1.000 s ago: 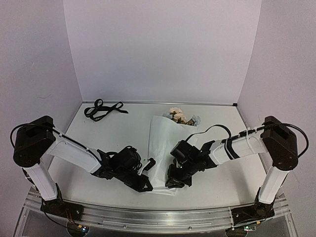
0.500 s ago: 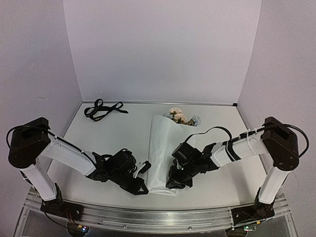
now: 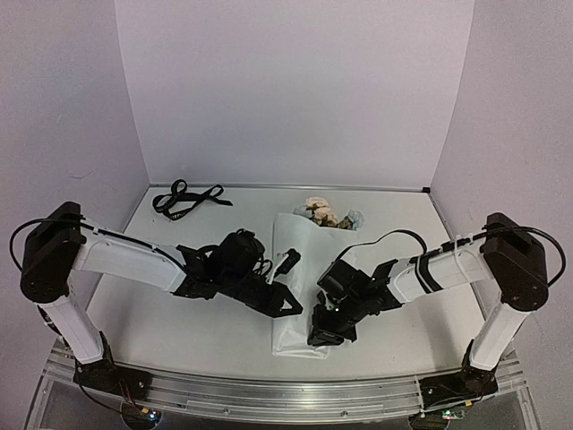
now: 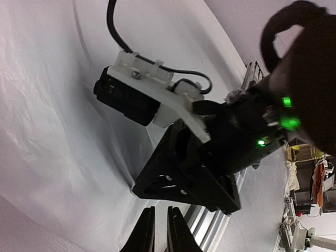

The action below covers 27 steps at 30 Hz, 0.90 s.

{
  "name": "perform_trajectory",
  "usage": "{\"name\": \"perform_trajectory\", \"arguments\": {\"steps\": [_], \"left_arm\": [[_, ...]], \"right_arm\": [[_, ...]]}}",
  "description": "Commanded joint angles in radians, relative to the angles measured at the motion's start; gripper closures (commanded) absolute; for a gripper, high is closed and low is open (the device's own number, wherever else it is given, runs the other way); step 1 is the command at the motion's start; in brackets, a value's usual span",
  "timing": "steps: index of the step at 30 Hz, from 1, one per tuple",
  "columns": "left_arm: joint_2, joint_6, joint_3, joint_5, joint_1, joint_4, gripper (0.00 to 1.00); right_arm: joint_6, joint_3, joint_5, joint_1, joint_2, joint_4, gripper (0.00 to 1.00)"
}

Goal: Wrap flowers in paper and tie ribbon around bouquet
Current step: Press the fold line of the folded bouquet.

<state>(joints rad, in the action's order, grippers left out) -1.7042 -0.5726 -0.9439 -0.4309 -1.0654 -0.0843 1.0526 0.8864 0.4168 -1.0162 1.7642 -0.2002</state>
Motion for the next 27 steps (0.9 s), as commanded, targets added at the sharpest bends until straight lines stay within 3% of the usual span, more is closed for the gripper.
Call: {"name": "perform_trajectory", "arguments": {"steps": [1,9,16,27], "left_arm": [[-0.103,0.012,-0.012,-0.08,0.004,-0.05,0.89],[-0.161,-0.031,0.016,-0.082,0.018,-0.128,0.86],[-0.184,-0.089,0.051,-0.128,0.096,-0.187,0.83],[-0.243,-0.073,-0.002,-0.157,0.188,-0.159,0.8]], "right_arm": [[-0.017,-0.052,-0.016,0.007,-0.021,-0.084,0.89],[-0.016,-0.089,-0.024,0.017,-0.025,-0.084,0.89],[-0.025,-0.109,0.0,0.023,-0.018,-0.082,0.9],[-0.039,-0.131,-0.001,0.022,-0.023,-0.082,0.9]]}}
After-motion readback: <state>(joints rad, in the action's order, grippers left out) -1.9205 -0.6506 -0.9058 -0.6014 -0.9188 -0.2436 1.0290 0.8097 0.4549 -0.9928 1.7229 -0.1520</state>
